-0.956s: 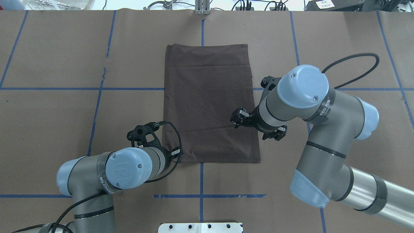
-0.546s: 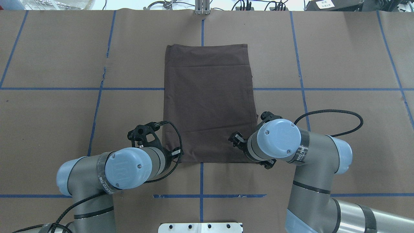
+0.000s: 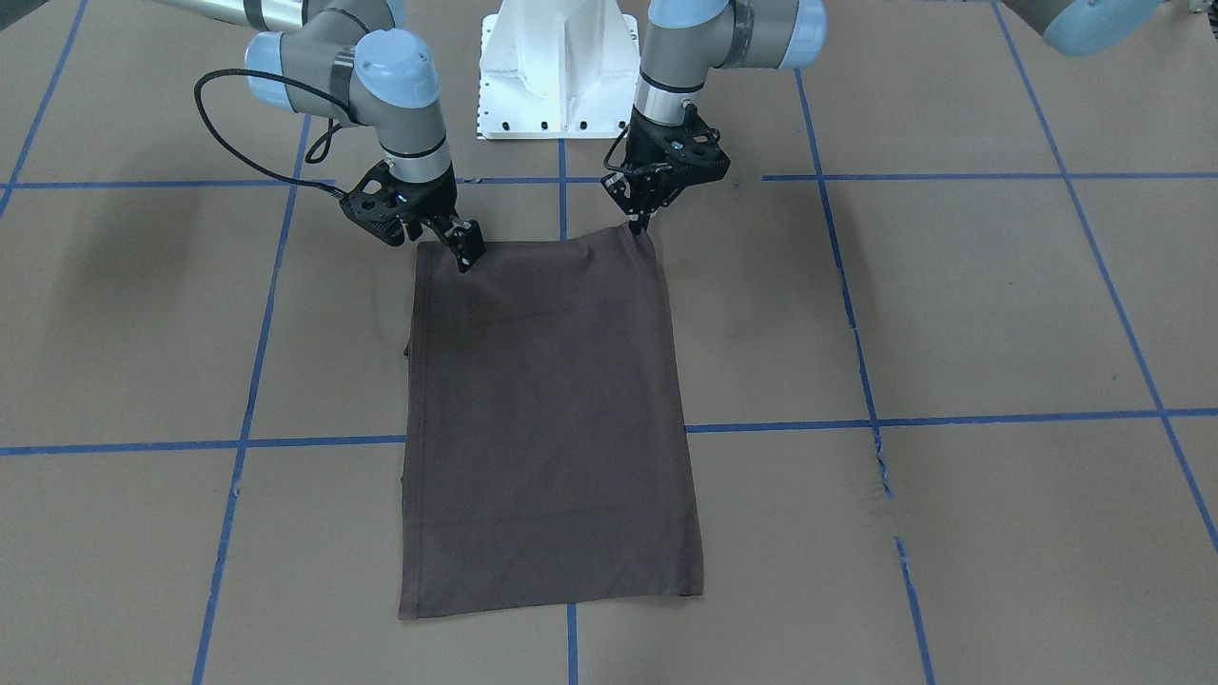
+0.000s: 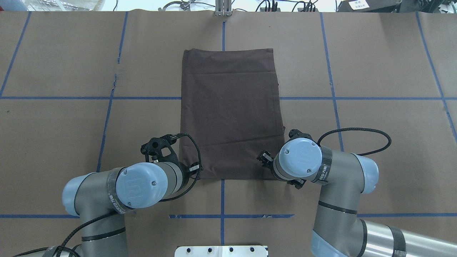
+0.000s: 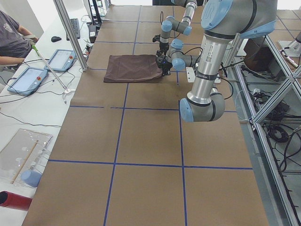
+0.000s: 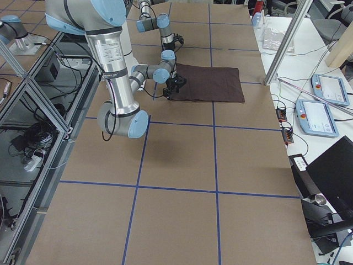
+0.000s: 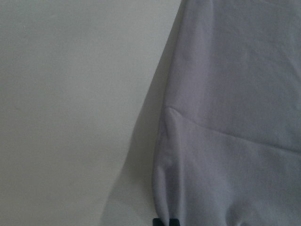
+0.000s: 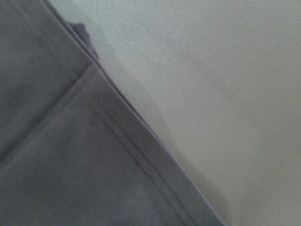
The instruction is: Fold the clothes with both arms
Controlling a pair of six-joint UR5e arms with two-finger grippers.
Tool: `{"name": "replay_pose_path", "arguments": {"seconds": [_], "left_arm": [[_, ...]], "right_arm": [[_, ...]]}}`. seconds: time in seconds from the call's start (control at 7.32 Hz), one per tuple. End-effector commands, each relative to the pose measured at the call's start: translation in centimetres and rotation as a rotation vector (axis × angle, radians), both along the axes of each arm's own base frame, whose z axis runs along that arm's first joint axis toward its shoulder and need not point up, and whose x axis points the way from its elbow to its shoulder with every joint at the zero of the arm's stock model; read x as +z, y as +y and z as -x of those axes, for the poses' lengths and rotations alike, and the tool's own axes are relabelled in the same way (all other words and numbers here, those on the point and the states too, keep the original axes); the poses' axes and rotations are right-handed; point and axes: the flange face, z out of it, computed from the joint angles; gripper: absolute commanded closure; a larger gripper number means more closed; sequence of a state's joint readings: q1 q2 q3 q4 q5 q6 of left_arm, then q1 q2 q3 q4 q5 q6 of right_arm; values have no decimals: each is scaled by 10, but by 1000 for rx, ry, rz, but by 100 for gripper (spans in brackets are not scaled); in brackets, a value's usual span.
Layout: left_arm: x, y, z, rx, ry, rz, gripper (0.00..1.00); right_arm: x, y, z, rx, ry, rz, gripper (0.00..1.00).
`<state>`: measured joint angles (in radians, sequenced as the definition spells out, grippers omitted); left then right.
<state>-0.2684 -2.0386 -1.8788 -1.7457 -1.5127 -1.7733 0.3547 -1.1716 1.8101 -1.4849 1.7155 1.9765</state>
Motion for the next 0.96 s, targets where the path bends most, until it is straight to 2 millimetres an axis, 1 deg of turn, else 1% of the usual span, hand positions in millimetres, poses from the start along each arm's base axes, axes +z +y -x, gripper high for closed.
{"name": "replay_pose_path", "arguments": {"seconds": [0.0,0.14,0.27,0.41,0.55,0.68,0.82], "left_arm": [[0,1,0,1,0,0,100],[0,1,0,0,0,-1,100],[0,0,0,-1,-1,-1,100],[0,0,0,-3,-2,-2,100],[0,0,0,-3,0,-2,100],[1,0,0,-3,-3,-1,100],[0,0,0,-3,0,-2,100]], "right_arm": [[3,0,1,0,8,2,0],[2,-1,2,-1,6,1,20],[1,-1,2,0,5,1,57],[-1,-1,2,-2,5,0,81],[-2,-5,0,2,3,1,96],[-6,-9,-2,6,-5,-2,100],[-11,-11,-2,8,-12,-6,100]]}}
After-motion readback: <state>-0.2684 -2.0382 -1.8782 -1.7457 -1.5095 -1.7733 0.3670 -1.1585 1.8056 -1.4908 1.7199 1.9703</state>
